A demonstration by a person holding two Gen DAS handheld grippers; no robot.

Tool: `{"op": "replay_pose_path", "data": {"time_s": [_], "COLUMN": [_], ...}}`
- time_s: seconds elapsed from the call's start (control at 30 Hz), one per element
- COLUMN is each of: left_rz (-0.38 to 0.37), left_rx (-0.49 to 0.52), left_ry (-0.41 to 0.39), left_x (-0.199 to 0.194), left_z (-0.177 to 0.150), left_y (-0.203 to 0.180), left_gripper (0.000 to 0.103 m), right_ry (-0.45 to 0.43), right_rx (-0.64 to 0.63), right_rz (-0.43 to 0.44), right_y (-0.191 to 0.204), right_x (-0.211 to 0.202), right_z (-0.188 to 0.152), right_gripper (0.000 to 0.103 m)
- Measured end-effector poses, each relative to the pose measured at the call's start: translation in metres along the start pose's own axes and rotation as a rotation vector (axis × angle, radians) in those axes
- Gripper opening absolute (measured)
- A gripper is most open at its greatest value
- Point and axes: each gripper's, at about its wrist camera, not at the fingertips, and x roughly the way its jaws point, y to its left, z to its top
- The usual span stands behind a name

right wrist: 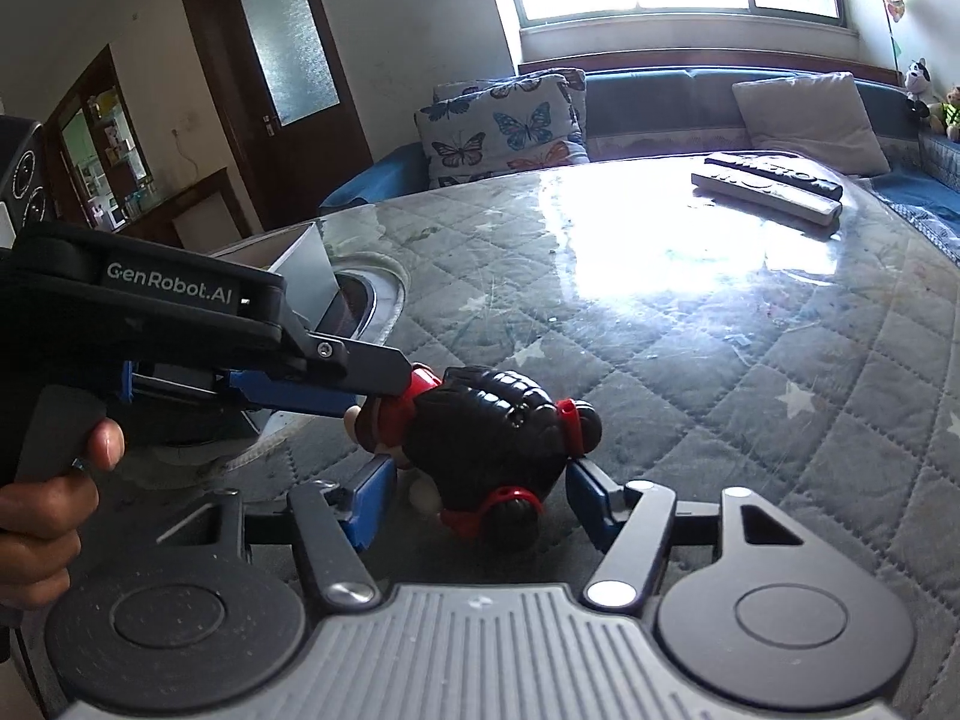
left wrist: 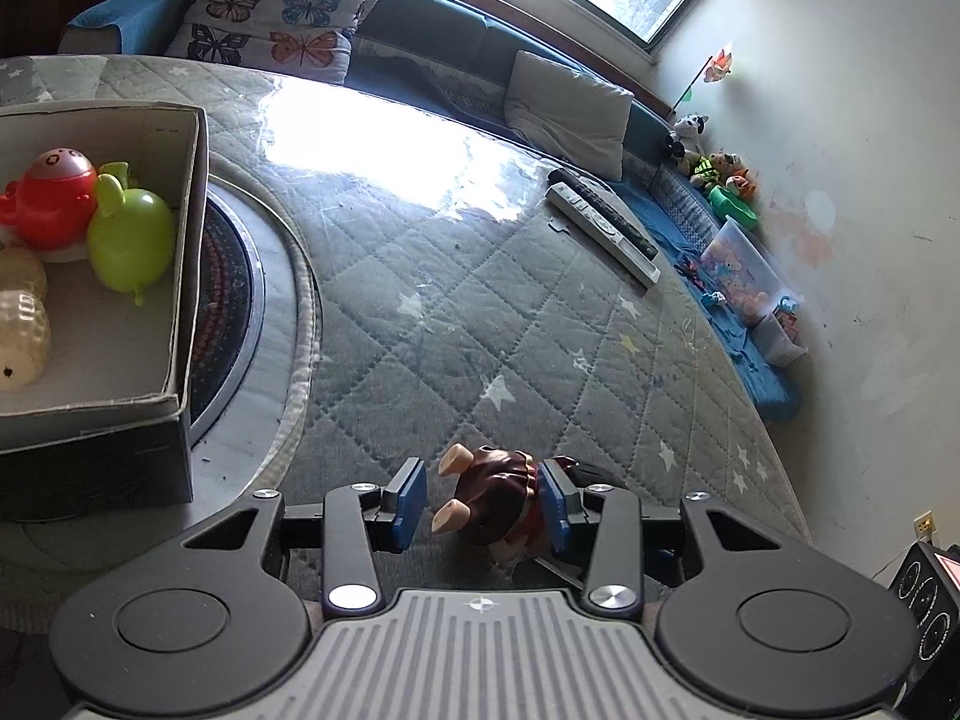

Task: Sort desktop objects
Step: 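Close the left tool on the doll figure, then lift the doll with the left tool and carry it over the shoebox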

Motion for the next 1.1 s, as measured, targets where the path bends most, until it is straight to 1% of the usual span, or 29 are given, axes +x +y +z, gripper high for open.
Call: {"op": "replay_pose_path", "data": {"time_s": [0.1,0.27,0.47,0.67,0.8,0.9,0.97,1.1], "left_rz": [-0.008,-0.011,-0.029,-0.058,-0.067,-0.073,-0.076,-0.072], "left_rx": [-0.007,-0.027,-0.051,-0.080,-0.086,-0.115,-0.124,-0.136], "left_ry": [-0.003,-0.007,-0.001,0.034,0.060,0.071,0.072,0.062], "left_x": [0.003,0.006,0.006,0.005,0.008,0.011,0.013,0.014], "left_z": [0.001,0.004,0.004,0.000,-0.005,-0.006,-0.005,-0.004], "left_y": [0.001,0.002,0.005,0.007,0.008,0.011,0.013,0.014], "left_gripper": [0.043,0.043,0.043,0.043,0.043,0.043,0.043,0.043], "right_ry": [0.003,0.008,-0.001,-0.023,-0.020,-0.010,-0.006,-0.015], "right_rx": [0.002,0.045,0.059,0.031,-0.002,-0.018,-0.025,-0.044], "right_rz": [0.002,0.019,0.001,-0.016,-0.024,-0.019,-0.013,-0.032], "right_y": [-0.001,-0.006,-0.011,-0.008,-0.005,-0.003,-0.001,0.002], "right_x": [0.000,0.000,-0.001,-0.006,-0.007,-0.005,-0.003,0.000], "right_z": [0.001,0.004,0.005,0.006,0.008,0.009,0.010,0.013], "right_gripper": [0.063,0.063,0.064,0.065,0.064,0.062,0.061,0.061]}}
